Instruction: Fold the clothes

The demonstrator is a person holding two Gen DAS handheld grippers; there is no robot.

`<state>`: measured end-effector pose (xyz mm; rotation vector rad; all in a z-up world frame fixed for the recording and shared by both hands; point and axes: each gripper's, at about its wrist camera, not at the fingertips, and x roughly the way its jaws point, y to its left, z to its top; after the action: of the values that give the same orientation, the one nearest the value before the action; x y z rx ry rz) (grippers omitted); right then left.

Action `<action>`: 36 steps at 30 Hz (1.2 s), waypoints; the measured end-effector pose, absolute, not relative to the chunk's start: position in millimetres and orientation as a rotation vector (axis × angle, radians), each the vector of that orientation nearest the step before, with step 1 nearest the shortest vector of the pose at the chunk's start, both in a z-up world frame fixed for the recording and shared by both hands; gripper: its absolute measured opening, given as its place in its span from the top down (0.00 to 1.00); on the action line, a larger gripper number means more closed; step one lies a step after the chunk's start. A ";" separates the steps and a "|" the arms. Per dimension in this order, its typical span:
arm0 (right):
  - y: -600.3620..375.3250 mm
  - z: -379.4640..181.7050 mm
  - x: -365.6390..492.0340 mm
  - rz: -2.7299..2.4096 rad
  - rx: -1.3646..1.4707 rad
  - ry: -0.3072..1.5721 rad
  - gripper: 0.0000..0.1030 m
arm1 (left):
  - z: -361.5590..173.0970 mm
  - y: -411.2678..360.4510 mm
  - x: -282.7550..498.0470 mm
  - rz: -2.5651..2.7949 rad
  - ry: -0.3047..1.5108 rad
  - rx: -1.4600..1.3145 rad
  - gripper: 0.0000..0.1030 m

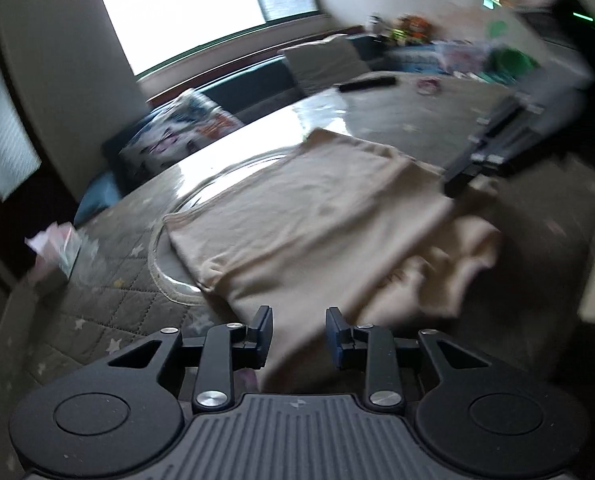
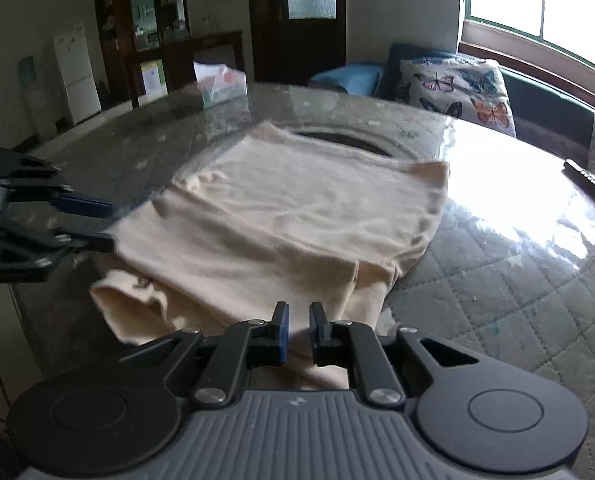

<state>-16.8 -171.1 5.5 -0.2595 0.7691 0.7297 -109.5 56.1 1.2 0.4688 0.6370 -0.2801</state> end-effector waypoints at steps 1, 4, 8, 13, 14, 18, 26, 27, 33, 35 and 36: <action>-171.1 4.0 -17.1 0.729 -0.263 0.774 0.90 | -0.4 52.4 -117.3 -0.296 0.627 0.505 0.66; -171.6 8.4 -22.5 0.735 -0.275 0.761 0.88 | -7.5 40.0 -133.6 -0.340 0.593 0.595 0.56; -174.1 16.6 -31.7 0.742 -0.308 0.740 0.81 | -15.3 24.9 -133.7 -0.382 0.570 0.605 0.56; -179.3 20.8 -44.2 0.751 -0.358 0.730 0.77 | -20.3 16.6 -119.0 -0.405 0.554 0.578 0.56; -180.3 21.8 -47.0 0.756 -0.369 0.725 0.72 | -19.9 16.4 -116.5 -0.409 0.552 0.569 0.64; -180.1 25.5 -60.2 0.803 -0.431 0.689 0.60 | -12.0 21.9 -105.1 -0.406 0.546 0.499 0.89; -157.1 14.0 -75.0 0.893 -0.614 0.581 0.39 | 13.1 38.9 -73.9 -0.377 0.531 0.351 0.91; -154.1 11.7 -72.6 0.897 -0.617 0.574 0.39 | 14.4 39.7 -70.6 -0.376 0.530 0.348 0.91; -145.2 -3.4 -43.1 0.886 -0.564 0.634 0.69 | 11.9 43.4 -66.7 -0.386 0.555 0.332 0.90; -149.8 -2.5 -35.2 0.888 -0.516 0.667 0.80 | 9.9 44.4 -72.5 -0.389 0.558 0.333 0.87; -152.0 -1.0 -32.0 0.886 -0.492 0.679 0.84 | 8.9 45.0 -76.6 -0.389 0.557 0.336 0.87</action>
<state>-32.0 -152.0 -1.0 -0.4925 0.6791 0.8861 -76.6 45.0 8.9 0.3363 0.5569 -0.3889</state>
